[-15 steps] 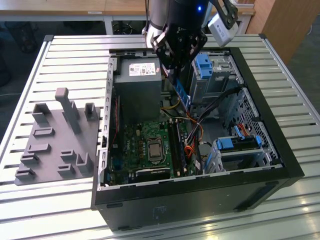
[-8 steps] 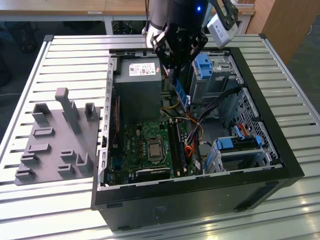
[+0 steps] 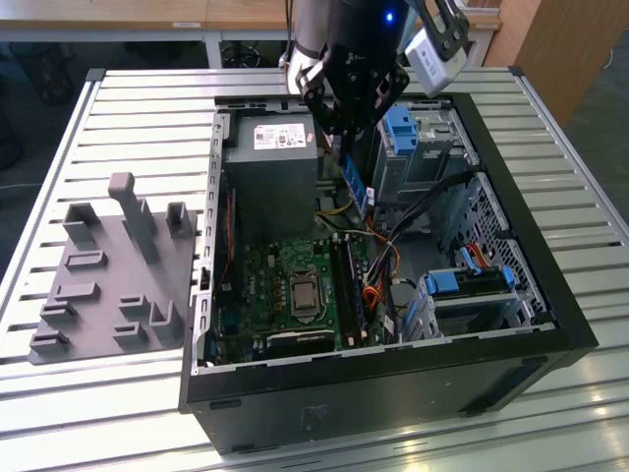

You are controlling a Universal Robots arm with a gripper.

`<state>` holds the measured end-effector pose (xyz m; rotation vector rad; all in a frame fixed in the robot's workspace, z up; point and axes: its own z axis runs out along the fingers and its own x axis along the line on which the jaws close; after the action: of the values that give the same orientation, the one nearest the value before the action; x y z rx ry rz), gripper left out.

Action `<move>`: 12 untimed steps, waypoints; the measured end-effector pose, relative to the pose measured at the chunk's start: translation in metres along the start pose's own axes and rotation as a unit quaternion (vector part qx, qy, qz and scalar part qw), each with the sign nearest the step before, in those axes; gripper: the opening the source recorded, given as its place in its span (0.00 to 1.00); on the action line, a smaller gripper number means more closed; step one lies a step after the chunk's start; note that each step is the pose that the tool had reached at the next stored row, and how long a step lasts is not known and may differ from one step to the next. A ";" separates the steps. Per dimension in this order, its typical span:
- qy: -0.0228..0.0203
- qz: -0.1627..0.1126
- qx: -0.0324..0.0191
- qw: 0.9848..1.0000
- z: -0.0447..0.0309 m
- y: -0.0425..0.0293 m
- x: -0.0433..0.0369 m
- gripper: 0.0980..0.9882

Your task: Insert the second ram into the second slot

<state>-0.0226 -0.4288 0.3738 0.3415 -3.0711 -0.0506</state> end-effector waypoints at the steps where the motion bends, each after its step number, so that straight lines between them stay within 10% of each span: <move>1: 0.000 0.002 0.000 1.000 0.0000 0.0000 0.0000 0.04; 12: -0.001 0.029 -0.001 1.000 0.0000 0.0000 0.0000 0.04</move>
<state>-0.0226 -0.4288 0.3738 0.2533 -3.0806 -0.0530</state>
